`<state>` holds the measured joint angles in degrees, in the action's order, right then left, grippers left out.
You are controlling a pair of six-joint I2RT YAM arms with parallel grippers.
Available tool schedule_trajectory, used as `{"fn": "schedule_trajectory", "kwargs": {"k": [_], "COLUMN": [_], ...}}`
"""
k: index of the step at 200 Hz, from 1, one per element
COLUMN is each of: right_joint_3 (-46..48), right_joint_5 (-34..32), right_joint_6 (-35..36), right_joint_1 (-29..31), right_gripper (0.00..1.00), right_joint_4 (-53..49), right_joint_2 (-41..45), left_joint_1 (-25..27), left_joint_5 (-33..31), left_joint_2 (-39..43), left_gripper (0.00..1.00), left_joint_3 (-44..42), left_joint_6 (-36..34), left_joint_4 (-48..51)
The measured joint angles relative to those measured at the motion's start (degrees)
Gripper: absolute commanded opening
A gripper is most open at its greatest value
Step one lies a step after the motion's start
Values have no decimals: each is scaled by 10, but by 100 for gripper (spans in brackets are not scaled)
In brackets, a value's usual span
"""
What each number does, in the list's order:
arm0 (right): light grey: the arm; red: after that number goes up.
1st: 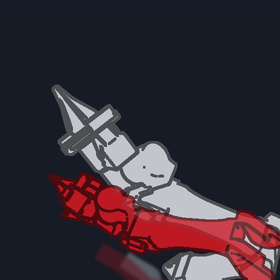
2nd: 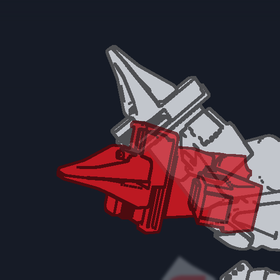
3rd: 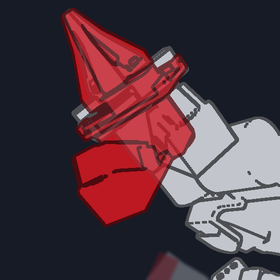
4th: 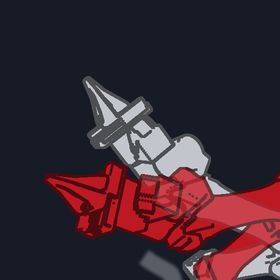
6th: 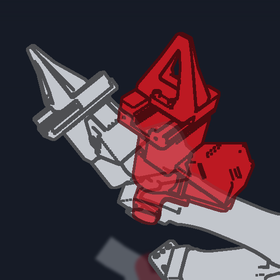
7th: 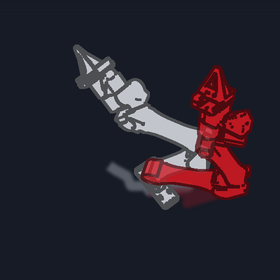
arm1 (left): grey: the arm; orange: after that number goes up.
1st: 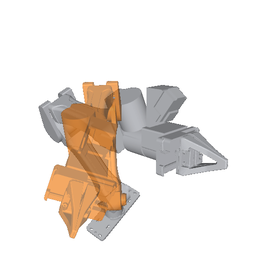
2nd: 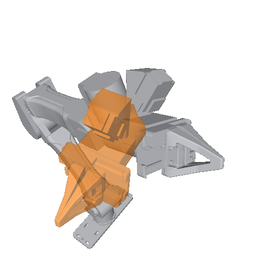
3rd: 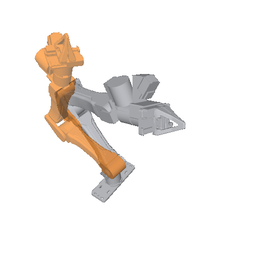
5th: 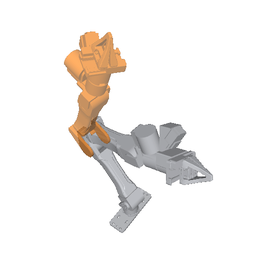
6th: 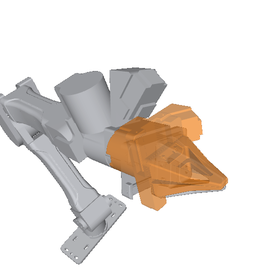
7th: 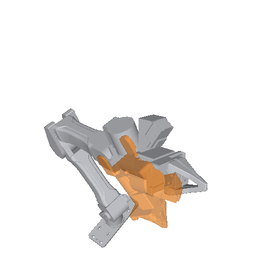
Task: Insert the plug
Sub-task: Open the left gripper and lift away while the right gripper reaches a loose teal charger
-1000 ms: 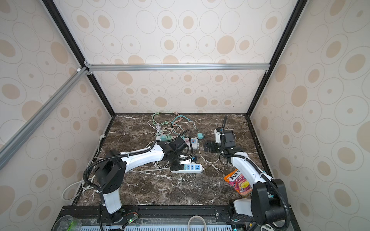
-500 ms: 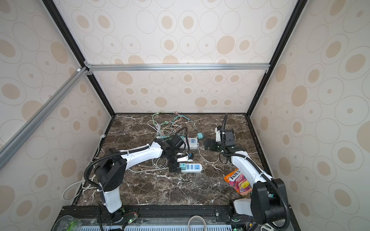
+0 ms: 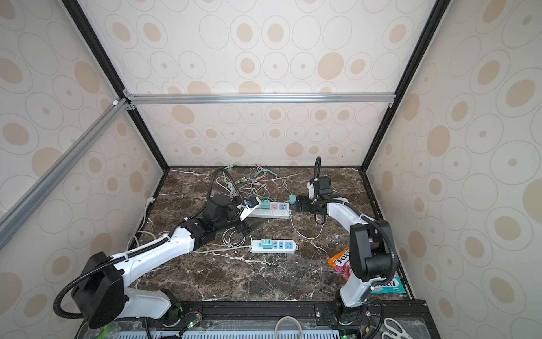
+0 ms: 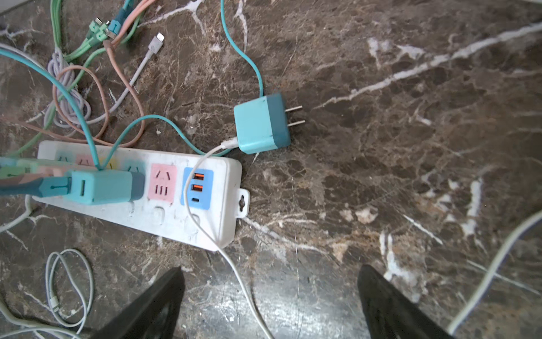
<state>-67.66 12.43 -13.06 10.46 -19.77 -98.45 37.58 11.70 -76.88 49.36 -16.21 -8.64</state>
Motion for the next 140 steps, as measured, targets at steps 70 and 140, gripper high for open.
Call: {"fn": "schedule_trajectory", "kwargs": {"k": [70, 140], "right_joint_3": [-136, -313], "right_joint_5": [75, 30], "right_joint_6": [317, 636], "right_joint_1": [0, 0], "right_gripper": [93, 92], "right_joint_4": [-71, -185], "right_joint_2": [-100, -253], "left_joint_1": [-16, -16], "left_joint_5": [-76, -111], "left_joint_2": [63, 135], "left_gripper": [98, 98], "left_joint_3": [-81, -101], "left_joint_6": [152, 192], "left_joint_4": [-147, -151]}}
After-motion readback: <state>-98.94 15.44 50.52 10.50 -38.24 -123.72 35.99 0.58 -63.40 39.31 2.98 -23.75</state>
